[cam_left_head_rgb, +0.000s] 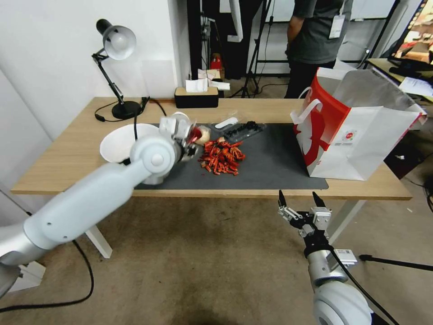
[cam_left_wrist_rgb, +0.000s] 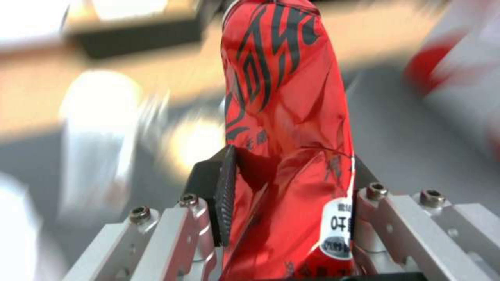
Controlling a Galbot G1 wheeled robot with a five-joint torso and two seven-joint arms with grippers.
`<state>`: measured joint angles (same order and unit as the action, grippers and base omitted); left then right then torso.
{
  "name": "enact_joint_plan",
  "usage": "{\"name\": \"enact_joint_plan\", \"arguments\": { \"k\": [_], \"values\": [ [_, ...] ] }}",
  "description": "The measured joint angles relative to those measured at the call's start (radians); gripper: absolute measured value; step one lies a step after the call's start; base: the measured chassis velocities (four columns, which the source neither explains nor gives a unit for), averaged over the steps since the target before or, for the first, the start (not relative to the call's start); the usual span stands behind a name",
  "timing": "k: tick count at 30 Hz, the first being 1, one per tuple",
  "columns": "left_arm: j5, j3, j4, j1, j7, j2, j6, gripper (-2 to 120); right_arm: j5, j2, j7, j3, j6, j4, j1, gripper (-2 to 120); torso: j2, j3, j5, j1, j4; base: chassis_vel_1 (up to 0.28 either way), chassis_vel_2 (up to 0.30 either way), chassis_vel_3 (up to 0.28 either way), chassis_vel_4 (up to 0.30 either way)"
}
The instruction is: Pick up the trash from the table and place it into the takeout bag.
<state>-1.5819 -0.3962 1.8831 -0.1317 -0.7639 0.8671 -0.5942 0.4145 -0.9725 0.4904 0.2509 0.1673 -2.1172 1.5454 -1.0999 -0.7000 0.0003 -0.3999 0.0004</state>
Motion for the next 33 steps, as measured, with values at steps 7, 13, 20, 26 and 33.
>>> {"name": "enact_joint_plan", "arguments": {
  "k": [7,13,20,26,33],
  "values": [
    [0.093,-0.106,-0.168,0.263,0.291,0.167,0.179,33,-0.002,-0.011,0.002,0.008,-0.002,-0.007,0.001,100,0.000,0.000,0.0002,0.000,-0.0006,0.000,0.000,0.000,0.000],
    [0.107,-0.158,-0.349,0.389,0.447,0.331,0.259,33,-0.017,-0.026,0.002,0.008,-0.003,-0.013,0.008,100,0.000,0.000,-0.0002,0.000,0.0000,0.000,0.000,0.000,0.000],
    [0.162,-0.207,-0.591,0.495,0.595,0.573,0.307,33,-0.032,-0.046,0.002,0.016,-0.004,-0.015,0.018,100,0.000,0.000,0.0005,0.000,-0.0011,0.000,0.000,0.000,0.000],
    [0.255,-0.288,-0.753,0.543,0.716,0.686,0.320,33,-0.046,-0.067,0.000,0.016,-0.002,-0.014,0.026,100,0.000,0.000,-0.0001,0.000,-0.0003,0.000,0.000,0.000,0.000],
    [0.375,-0.404,-0.826,0.564,0.895,0.748,0.345,33,-0.048,-0.079,-0.007,0.018,0.008,0.000,0.026,100,0.000,0.000,-0.0002,0.000,-0.0005,0.000,0.000,0.000,0.000]
  ]
}}
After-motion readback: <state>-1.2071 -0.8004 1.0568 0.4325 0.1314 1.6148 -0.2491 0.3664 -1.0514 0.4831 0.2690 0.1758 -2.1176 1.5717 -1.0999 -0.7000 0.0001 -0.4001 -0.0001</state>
